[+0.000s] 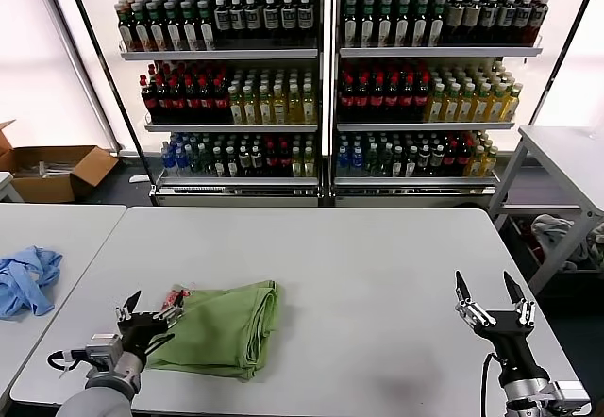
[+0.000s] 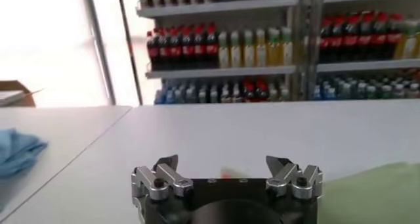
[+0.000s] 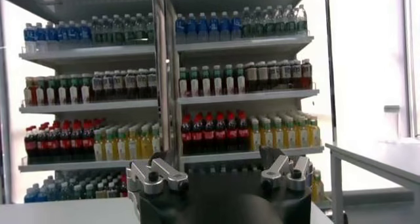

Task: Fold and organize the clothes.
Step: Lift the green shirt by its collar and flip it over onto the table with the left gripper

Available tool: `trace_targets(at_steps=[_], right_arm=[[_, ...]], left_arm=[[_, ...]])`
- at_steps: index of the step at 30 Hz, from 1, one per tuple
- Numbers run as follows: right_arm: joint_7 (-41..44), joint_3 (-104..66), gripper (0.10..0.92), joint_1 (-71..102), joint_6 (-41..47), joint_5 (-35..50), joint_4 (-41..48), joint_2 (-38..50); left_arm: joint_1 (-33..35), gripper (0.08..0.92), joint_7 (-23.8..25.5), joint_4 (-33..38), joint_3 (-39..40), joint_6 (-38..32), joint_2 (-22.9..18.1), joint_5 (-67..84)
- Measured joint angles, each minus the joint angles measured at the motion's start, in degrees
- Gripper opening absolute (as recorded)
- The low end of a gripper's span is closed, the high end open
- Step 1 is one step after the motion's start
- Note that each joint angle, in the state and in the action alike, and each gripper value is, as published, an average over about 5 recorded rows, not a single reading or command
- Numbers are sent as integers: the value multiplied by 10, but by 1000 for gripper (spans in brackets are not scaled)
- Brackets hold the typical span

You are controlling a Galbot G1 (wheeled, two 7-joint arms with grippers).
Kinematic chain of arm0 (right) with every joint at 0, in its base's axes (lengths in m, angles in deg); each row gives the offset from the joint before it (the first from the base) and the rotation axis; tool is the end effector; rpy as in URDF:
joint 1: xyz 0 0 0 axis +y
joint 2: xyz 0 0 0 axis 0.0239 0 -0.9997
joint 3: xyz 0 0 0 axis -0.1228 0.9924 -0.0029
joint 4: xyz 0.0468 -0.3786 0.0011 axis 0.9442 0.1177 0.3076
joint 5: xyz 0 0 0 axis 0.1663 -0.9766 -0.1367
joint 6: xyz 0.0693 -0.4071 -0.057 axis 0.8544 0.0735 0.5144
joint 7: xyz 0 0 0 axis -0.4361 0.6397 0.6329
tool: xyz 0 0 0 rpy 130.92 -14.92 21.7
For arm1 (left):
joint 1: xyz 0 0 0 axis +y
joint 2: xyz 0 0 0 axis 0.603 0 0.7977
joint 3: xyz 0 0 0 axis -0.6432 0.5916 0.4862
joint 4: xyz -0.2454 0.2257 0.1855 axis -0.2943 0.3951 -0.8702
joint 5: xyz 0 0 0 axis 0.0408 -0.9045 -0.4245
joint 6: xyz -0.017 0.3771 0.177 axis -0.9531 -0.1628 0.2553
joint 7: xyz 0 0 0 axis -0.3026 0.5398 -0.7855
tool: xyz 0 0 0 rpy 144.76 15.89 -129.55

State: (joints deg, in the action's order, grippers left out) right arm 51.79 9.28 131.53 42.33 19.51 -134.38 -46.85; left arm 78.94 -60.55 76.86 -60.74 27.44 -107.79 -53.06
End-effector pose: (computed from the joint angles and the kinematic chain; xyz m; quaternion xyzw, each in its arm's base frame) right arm 0.2008 -0.1152 -0.2811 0.0064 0.9996 0.0121 0.0238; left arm 0.2658 0.1144 -0.3043 0.0456 -0.9806 -0.0200 0.1896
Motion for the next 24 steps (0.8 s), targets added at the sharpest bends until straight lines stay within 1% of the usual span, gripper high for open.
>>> trace_targets(at_steps=[8, 17, 20, 24], right_arm=[[0, -2, 823, 1, -1, 0, -2, -1], [0, -2, 823, 2, -1, 0, -3, -2], [0, -3, 823, 3, -1, 0, -3, -2], [0, -3, 823, 4, -1, 0, -4, -3]], left_arm=[[10, 823, 14, -35, -12, 1, -14, 17], [13, 819, 36, -52, 4, 0, -27, 34], [11, 781, 47, -56, 12, -5, -29, 38], [9, 675, 60, -61, 23, -15, -26, 38]])
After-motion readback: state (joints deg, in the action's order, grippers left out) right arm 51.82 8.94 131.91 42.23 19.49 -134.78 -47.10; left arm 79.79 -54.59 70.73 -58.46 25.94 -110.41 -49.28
